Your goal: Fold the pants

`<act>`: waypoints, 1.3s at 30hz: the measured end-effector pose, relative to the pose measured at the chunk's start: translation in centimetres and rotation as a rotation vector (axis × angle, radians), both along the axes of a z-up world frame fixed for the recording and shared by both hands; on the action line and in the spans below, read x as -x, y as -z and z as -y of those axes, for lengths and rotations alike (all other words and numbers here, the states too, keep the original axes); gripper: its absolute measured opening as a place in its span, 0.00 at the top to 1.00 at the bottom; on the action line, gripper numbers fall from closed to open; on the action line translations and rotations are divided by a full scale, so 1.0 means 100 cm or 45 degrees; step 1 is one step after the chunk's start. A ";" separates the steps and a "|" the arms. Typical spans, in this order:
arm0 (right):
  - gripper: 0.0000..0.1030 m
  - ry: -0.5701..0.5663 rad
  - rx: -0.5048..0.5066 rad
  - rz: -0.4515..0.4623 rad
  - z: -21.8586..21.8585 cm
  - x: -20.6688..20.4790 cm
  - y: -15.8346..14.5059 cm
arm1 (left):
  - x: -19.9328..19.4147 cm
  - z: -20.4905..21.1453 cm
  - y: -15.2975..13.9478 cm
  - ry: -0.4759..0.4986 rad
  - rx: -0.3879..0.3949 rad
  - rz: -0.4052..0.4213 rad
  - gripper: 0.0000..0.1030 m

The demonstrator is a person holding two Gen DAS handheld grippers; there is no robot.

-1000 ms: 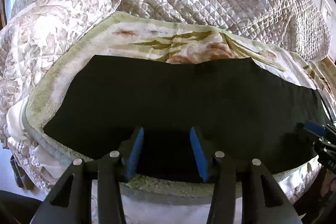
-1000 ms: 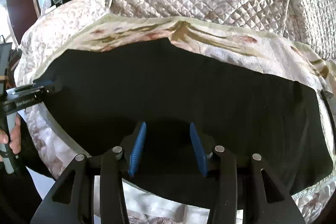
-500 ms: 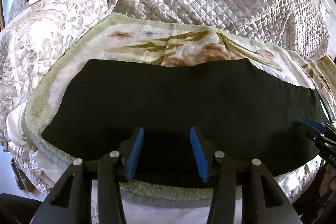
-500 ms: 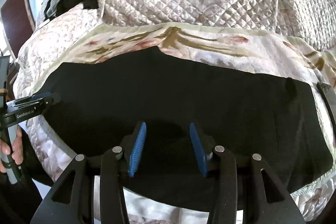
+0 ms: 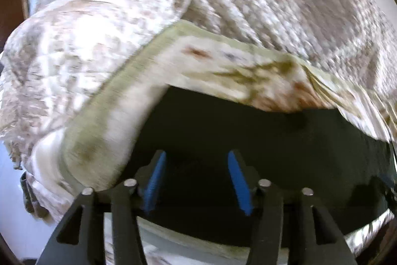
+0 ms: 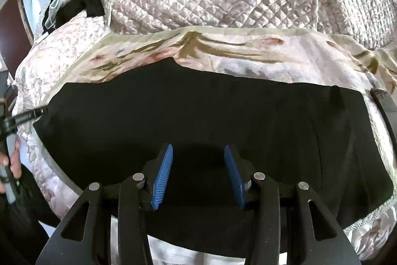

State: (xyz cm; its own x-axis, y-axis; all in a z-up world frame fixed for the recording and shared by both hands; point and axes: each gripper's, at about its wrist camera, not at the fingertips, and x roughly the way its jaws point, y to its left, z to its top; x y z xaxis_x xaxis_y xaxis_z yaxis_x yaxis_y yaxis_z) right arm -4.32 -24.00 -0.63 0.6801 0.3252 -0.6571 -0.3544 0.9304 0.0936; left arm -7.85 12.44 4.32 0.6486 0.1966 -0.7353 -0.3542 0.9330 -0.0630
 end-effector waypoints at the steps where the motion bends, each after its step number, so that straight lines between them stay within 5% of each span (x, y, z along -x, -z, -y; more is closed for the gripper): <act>1: 0.57 -0.007 -0.002 0.001 -0.001 0.000 -0.001 | -0.001 -0.007 -0.002 -0.014 0.001 0.004 0.38; 15: 0.56 -0.032 -0.071 -0.029 -0.004 -0.011 0.005 | -0.024 -0.033 0.028 -0.068 0.017 -0.068 0.27; 18: 0.55 -0.032 -0.089 -0.029 -0.003 -0.011 0.004 | -0.026 -0.026 0.027 -0.040 -0.012 -0.069 0.39; 22: 0.55 -0.025 -0.117 -0.026 0.001 -0.009 0.002 | -0.029 -0.017 0.021 0.024 0.009 -0.049 0.83; 25: 0.55 -0.005 -0.144 -0.009 0.007 -0.006 -0.002 | -0.029 -0.010 0.013 0.042 0.039 -0.041 0.89; 31: 0.55 0.023 -0.203 0.009 0.020 -0.001 -0.009 | -0.028 0.021 -0.023 0.177 0.279 0.067 0.94; 39: 0.55 0.039 -0.239 0.039 0.031 0.004 -0.015 | -0.061 0.130 -0.044 0.506 0.476 0.084 0.94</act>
